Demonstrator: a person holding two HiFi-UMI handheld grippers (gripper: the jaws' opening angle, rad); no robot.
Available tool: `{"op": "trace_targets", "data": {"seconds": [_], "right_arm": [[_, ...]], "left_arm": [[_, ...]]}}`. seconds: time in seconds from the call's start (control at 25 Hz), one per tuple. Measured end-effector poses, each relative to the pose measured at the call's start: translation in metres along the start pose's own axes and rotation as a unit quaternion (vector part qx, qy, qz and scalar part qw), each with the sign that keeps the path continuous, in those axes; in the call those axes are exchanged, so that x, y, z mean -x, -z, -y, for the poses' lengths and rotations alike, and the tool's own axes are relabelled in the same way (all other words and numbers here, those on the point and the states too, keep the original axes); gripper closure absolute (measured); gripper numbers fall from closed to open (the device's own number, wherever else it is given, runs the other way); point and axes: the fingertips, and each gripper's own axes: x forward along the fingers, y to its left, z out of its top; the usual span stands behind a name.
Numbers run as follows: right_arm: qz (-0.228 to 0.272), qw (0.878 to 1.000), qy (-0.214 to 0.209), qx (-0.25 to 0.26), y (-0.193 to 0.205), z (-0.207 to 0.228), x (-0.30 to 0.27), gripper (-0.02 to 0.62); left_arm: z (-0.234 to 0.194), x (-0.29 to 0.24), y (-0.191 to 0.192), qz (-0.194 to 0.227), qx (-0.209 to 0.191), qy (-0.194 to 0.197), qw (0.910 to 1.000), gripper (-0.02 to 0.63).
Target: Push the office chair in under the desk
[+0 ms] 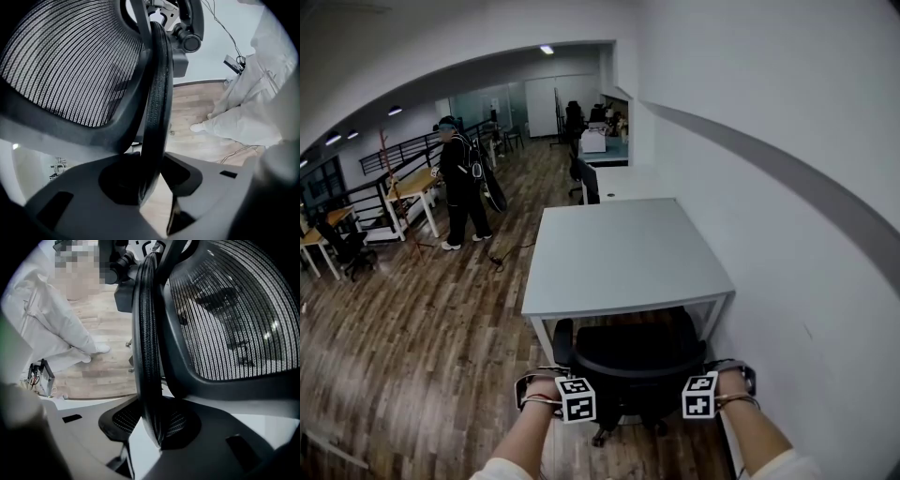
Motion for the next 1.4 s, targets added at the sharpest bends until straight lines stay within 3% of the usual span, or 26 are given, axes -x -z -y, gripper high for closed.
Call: {"op": "trace_targets", "data": {"seconds": [1.4], "right_arm": [[-0.009, 1.000, 0.001, 0.006, -0.014, 0.107, -0.041, 0.465]], "left_arm": [[-0.103, -0.036, 0.005, -0.018, 0.007, -0.009, 0.9998, 0.477]]}}
